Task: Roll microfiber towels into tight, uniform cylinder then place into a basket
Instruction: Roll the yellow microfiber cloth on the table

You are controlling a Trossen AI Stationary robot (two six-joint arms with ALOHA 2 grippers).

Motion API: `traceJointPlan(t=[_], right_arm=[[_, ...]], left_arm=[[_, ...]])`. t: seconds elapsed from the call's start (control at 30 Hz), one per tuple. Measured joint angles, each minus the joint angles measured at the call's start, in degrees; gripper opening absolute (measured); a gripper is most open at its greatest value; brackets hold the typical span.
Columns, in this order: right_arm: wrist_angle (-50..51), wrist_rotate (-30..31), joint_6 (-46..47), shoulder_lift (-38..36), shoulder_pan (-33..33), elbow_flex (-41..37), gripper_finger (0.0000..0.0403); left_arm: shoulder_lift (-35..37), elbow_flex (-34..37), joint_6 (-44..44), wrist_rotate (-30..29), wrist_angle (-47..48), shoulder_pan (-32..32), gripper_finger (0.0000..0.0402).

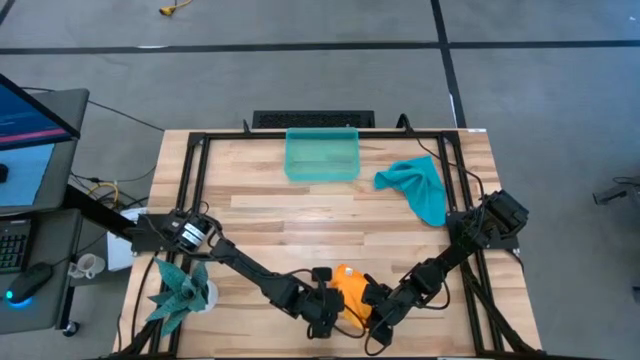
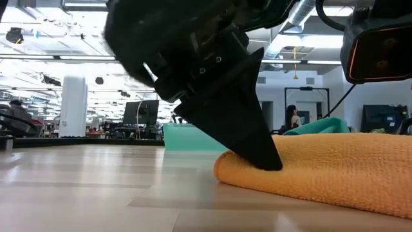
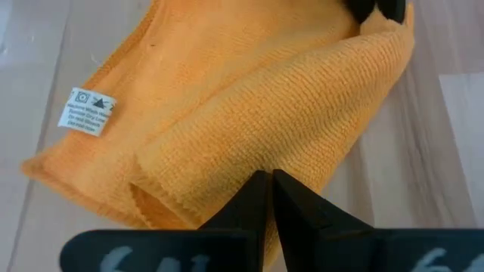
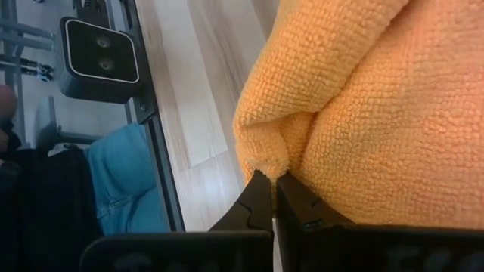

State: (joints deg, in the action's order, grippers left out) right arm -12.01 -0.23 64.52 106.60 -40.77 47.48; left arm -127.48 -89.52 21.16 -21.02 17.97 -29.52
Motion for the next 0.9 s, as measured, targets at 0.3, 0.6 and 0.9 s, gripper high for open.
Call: traceJointPlan(t=[0.3,0.6,0.9], right_arm=[[0.7,-0.1,-0.5,0.0,0.0,0.1,0.0012],[1.1,0.0,-1.0,0.0,0.0,0.1,0.0012],[1.6,0.0,-1.5,0.0,-0.1,0.1,0.0013]], left_arm=[[4.9,0.0,-7.2,-10.7,0.8,-3.5,0.002],[5.1,-0.1,-8.4,-3.1,-1.1,0.5,0.002],[1.8,0.0,-4.5,3.1,3.6,1.9,0.002]])
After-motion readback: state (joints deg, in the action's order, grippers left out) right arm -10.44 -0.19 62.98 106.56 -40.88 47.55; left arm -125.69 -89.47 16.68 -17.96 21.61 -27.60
